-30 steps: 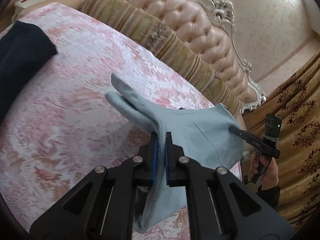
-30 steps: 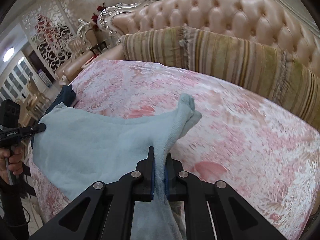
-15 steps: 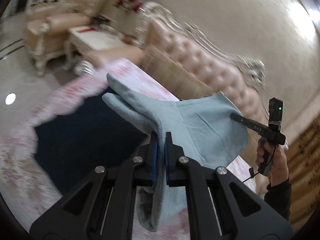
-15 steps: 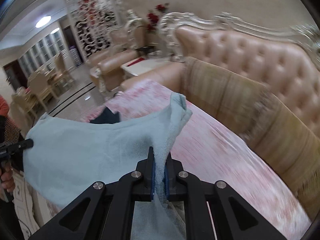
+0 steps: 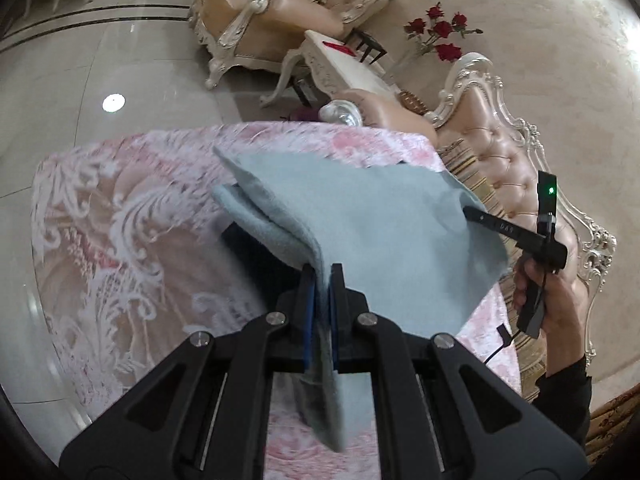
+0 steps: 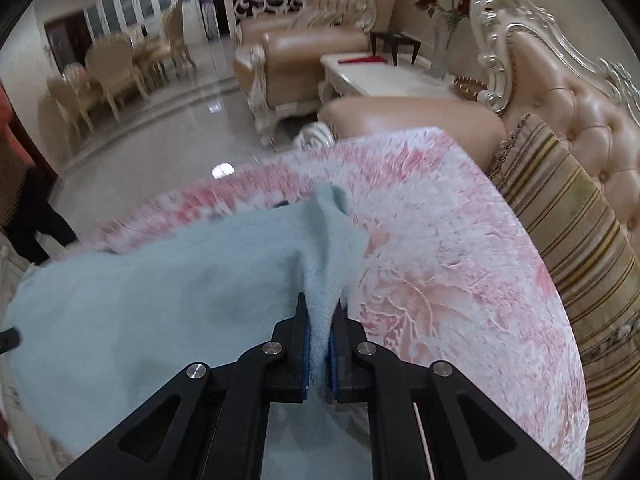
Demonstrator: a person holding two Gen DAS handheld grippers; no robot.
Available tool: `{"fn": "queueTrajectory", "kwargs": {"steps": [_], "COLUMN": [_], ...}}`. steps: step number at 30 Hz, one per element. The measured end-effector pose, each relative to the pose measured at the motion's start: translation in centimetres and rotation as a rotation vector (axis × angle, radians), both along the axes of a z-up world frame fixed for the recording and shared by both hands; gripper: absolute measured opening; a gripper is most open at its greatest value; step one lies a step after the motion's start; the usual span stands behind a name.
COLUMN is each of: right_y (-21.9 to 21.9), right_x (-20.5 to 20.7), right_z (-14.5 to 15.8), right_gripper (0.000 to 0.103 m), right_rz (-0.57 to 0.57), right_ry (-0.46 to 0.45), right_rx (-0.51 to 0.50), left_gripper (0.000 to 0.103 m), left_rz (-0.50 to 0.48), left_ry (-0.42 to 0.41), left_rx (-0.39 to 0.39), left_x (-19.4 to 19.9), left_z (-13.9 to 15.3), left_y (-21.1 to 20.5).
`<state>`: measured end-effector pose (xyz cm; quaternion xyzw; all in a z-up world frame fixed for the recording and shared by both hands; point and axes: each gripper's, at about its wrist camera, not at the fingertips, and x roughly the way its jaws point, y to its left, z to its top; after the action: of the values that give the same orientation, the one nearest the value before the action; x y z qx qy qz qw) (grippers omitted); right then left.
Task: Fold clothes
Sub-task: 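Lift the shirt with the left gripper and carry it toward the navy garment, then lay the light blue shirt onto the navy garment and open the left gripper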
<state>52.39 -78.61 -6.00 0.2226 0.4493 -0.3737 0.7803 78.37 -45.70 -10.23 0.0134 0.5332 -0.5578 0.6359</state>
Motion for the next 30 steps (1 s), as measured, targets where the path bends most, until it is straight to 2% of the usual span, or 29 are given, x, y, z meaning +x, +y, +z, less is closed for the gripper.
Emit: {"fn": "queueTrajectory", "kwargs": {"steps": [8,12,14,15,16,17,20,24,26,28,30], "right_y": [-0.7,-1.1,-1.4,-1.7,-1.9,-2.1,-2.7,-3.7,-4.2,-4.9,-5.4], "right_x": [-1.1,-1.7,-2.4,-2.8,-3.2,-3.7,-5.2,-7.0,-8.3,-10.5,-12.4], "right_z": [-1.1,-1.1,-0.8,-0.7,-0.6,-0.5,-0.3,-0.8,-0.8,-0.7,-0.6], "right_gripper": [0.008,0.015,0.035,0.04,0.048,0.053,0.066,0.074,0.075,0.075,0.075], "right_rz": [-0.005,-0.016,-0.038,-0.049,-0.057,-0.067,-0.108,-0.13,-0.148,-0.198,-0.254], "right_ry": [-0.047,-0.093,-0.109,-0.112,-0.114,-0.118,-0.139,-0.197,-0.303,-0.476,-0.608], "right_rx": [0.034,0.032,0.026,0.023,0.02,0.016,0.006,0.062,0.108,0.167,0.2], "left_gripper": [0.007,0.008,0.012,0.013,0.02,0.031,0.046,0.048,0.048,0.048,0.048], "left_rz": [0.013,0.013,0.017,0.02,0.029,0.038,0.071,0.101,0.106,0.108,0.109], "left_ry": [-0.039,-0.036,-0.038,-0.04,-0.046,-0.052,-0.068,-0.068,-0.087,-0.109,-0.11], "left_rx": [0.015,0.03,0.033,0.037,0.041,0.045,0.045,0.048,0.05,0.046,0.034], "left_x": [-1.2,-1.2,-1.1,-1.1,-0.9,-0.8,-0.2,0.6,0.6,0.4,0.3], "left_z": [-0.2,-0.5,-0.7,-0.8,-0.7,-0.6,-0.3,-0.5,-0.3,-0.1,0.1], "left_y": [0.7,1.5,1.8,1.8,2.1,2.3,3.3,4.4,4.8,5.2,5.5]}}
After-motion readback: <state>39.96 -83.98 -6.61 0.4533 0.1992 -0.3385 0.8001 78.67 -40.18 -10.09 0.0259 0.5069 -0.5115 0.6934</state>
